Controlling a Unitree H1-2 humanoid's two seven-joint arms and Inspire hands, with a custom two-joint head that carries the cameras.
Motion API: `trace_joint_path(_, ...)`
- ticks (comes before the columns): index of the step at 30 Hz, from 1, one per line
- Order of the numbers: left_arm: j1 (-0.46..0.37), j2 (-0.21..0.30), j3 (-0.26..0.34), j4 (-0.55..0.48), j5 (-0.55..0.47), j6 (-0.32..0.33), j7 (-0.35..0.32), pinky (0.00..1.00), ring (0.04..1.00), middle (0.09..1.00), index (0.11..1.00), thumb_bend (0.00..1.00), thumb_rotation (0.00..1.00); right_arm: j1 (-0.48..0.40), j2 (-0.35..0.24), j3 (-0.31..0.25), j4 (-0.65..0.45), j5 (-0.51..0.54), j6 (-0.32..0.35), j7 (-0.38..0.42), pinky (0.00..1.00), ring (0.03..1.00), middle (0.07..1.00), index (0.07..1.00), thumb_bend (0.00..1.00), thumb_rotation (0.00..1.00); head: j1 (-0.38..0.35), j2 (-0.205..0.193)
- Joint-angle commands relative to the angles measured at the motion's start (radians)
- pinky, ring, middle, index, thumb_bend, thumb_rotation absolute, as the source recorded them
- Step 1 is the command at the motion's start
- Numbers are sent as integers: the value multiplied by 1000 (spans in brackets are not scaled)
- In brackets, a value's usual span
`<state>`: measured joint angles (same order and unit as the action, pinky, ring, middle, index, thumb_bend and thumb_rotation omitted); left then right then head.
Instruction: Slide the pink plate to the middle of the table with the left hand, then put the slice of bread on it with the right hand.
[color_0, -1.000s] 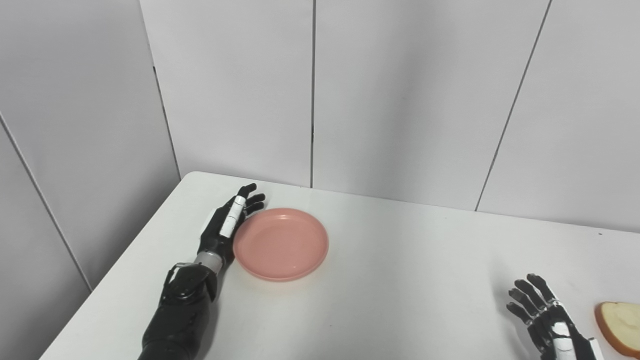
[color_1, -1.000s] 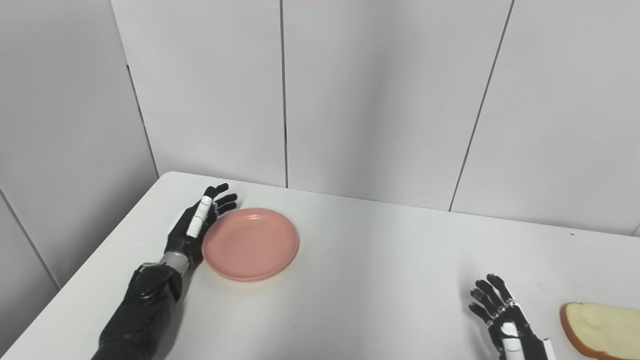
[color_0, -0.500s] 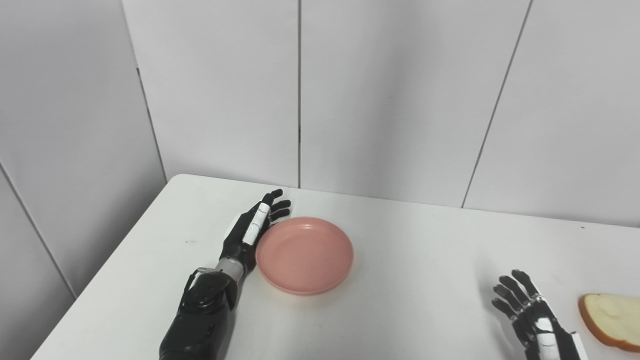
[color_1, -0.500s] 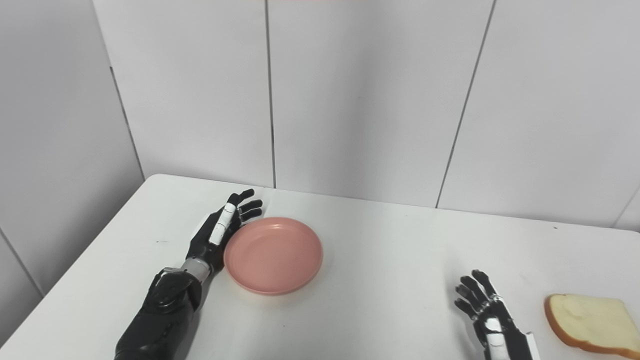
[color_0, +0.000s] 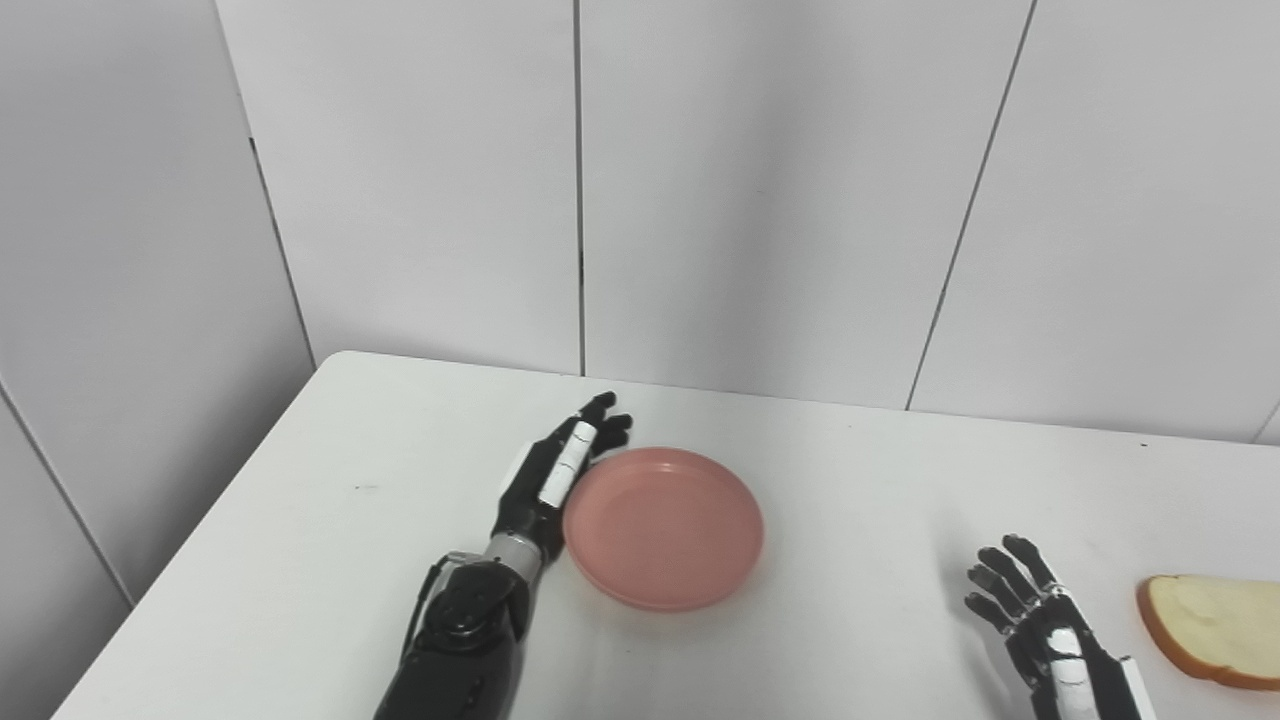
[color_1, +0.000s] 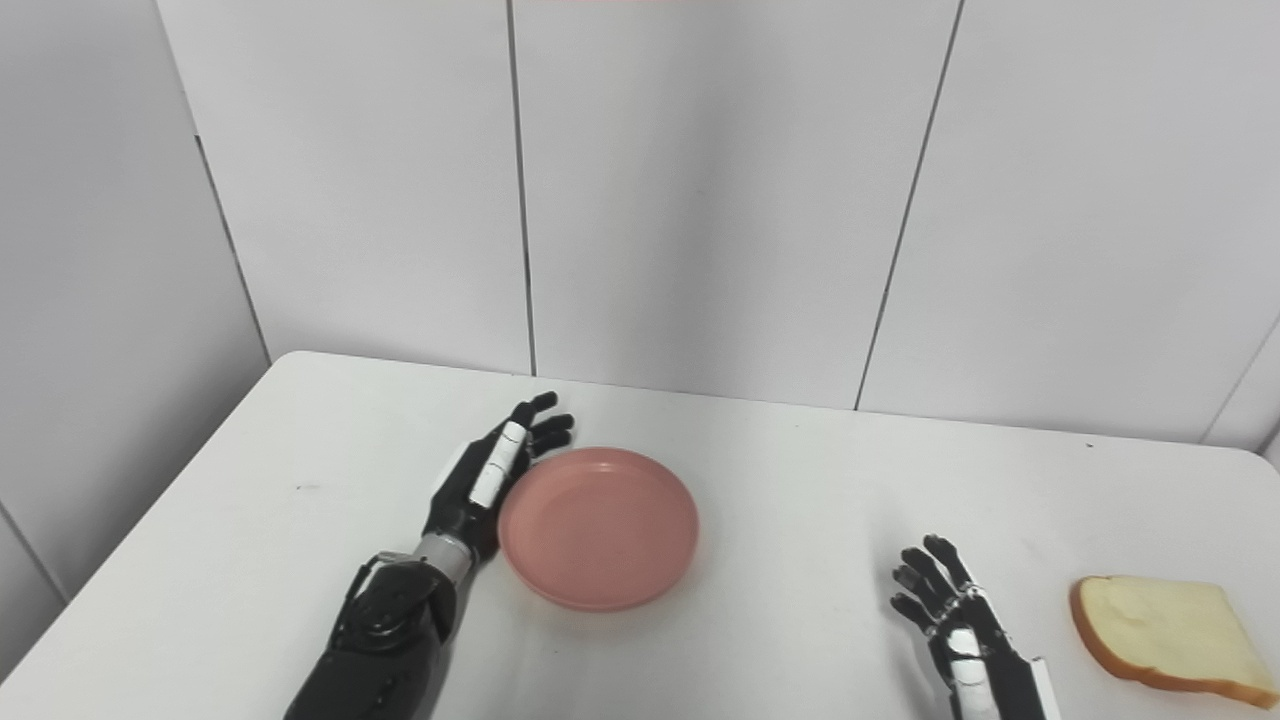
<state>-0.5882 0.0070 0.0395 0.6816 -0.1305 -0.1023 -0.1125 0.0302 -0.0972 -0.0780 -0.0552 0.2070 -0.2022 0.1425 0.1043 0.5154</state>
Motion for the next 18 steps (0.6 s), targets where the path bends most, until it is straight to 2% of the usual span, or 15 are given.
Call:
trace_joint_path(1, -15, -19, 2, 6, -3, 42, 14, 765, 846, 812, 840, 945, 847, 89, 57, 32, 68, 3, 25, -6, 840, 852, 860, 880, 836, 894, 0, 1)
trace_joint_path(6, -28, -61, 19, 43, -26, 61, 17, 782, 853, 812, 839, 965, 854, 90, 60, 40, 63, -4, 22, -7, 844, 858, 865, 877, 828, 897, -15, 2)
trace_joint_path(9, -32, -76, 17, 74, -22, 47, 8, 783, 852, 816, 848, 960, 869, 92, 66, 46, 60, -15, 22, -13, 846, 861, 869, 881, 837, 901, -40, 6)
trace_joint_path(10, -31, -78, 14, 81, -20, 41, 6, 782, 853, 813, 852, 954, 876, 94, 69, 50, 57, -21, 23, -16, 847, 859, 868, 881, 836, 903, -69, 11)
trace_joint_path(13, -30, -83, 7, 93, -16, 33, 2, 769, 849, 807, 856, 946, 884, 98, 81, 59, 47, -36, 28, -25, 842, 849, 860, 880, 837, 906, -98, 15)
trace_joint_path(14, -28, -84, 6, 94, -17, 35, -1, 766, 848, 807, 856, 945, 885, 99, 89, 62, 42, -45, 33, -33, 840, 847, 858, 879, 837, 905, -141, 20)
trace_joint_path(15, -27, -85, 5, 93, -19, 37, -4, 759, 847, 808, 857, 938, 884, 100, 95, 66, 38, -52, 37, -40, 833, 844, 854, 875, 848, 903, -147, 21)
trace_joint_path(16, -23, -85, 3, 88, -21, 41, -8, 755, 847, 808, 858, 933, 883, 101, 105, 72, 32, -63, 42, -48, 828, 842, 851, 873, 855, 901, -185, 25)
trace_joint_path(17, -20, -84, 2, 85, -22, 43, -12, 757, 849, 810, 858, 931, 886, 102, 111, 76, 29, -70, 45, -54, 824, 843, 851, 871, 860, 898, -185, 25)
trace_joint_path(18, -15, -86, 4, 76, -27, 52, -14, 758, 849, 812, 859, 930, 888, 102, 120, 83, 24, -85, 48, -63, 823, 844, 851, 871, 863, 897, -219, 28)
